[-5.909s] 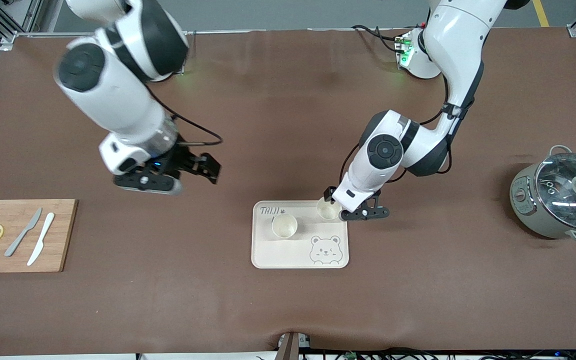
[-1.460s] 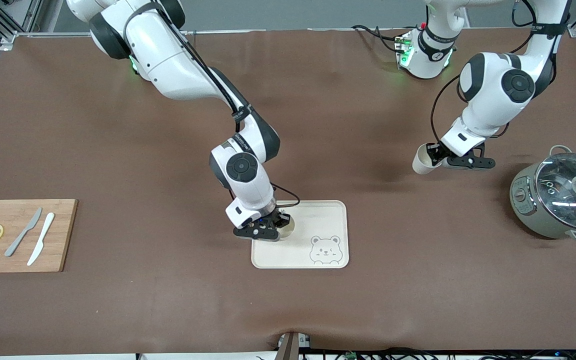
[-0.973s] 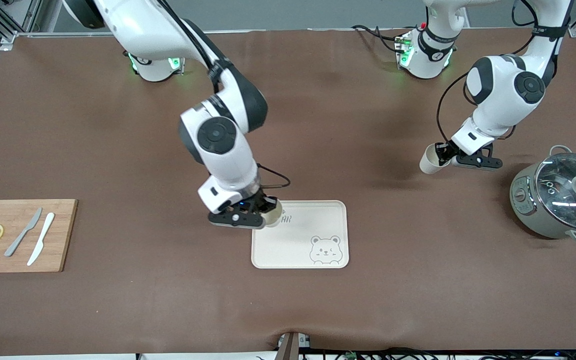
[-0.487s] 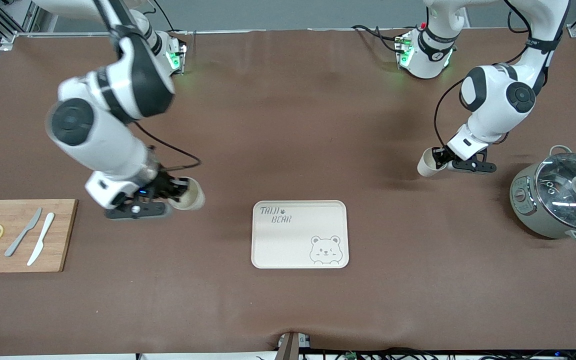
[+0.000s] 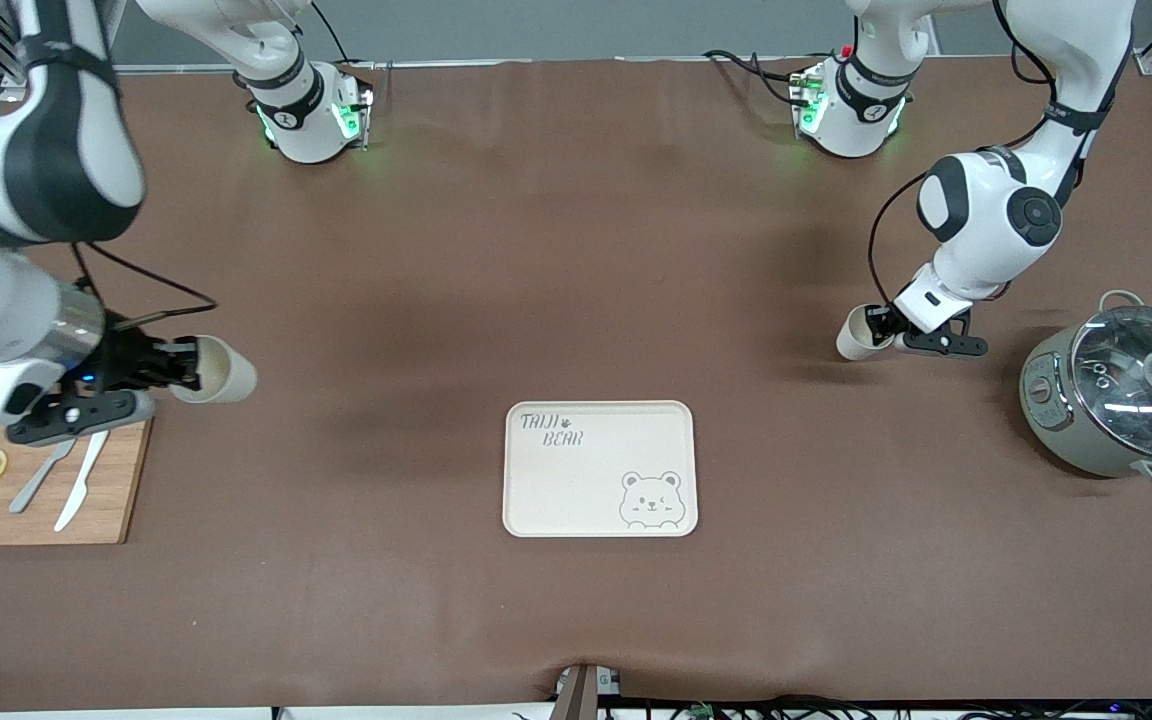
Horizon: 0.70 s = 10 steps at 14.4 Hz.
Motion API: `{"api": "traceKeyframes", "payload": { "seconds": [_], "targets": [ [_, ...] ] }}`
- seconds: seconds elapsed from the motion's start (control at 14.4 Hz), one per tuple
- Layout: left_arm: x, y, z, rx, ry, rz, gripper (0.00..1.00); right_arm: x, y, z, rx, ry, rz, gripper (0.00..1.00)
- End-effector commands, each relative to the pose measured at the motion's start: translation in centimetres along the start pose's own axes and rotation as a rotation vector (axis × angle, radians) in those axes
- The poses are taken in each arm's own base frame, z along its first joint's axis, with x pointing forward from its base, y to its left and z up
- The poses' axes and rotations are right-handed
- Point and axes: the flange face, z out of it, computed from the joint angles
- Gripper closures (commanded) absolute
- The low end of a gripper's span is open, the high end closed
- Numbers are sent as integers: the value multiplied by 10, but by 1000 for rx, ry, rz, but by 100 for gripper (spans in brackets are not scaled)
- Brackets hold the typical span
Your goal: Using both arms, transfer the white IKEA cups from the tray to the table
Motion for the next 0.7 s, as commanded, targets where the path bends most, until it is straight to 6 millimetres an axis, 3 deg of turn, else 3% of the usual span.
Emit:
{"api": "traceKeyframes", "payload": {
  "seconds": [0.0,0.14,0.49,0.56,0.63],
  "targets": [
    [2,-4,4,-3,24,7,100,-11,33,8,62,16,-40,100],
    [2,-4,7,-3,22,7,100,-11,38,29,54,26,-35,100],
    [4,-4,5,-3,27,8,100,-7,57,119,35,30,-85,100],
    [4,-4,5,-2,27,11,89,-3,61,134,32,27,-81,100],
    [6,-3,4,0,29,17,27,0,67,149,27,27,-80,100]
  ]
}}
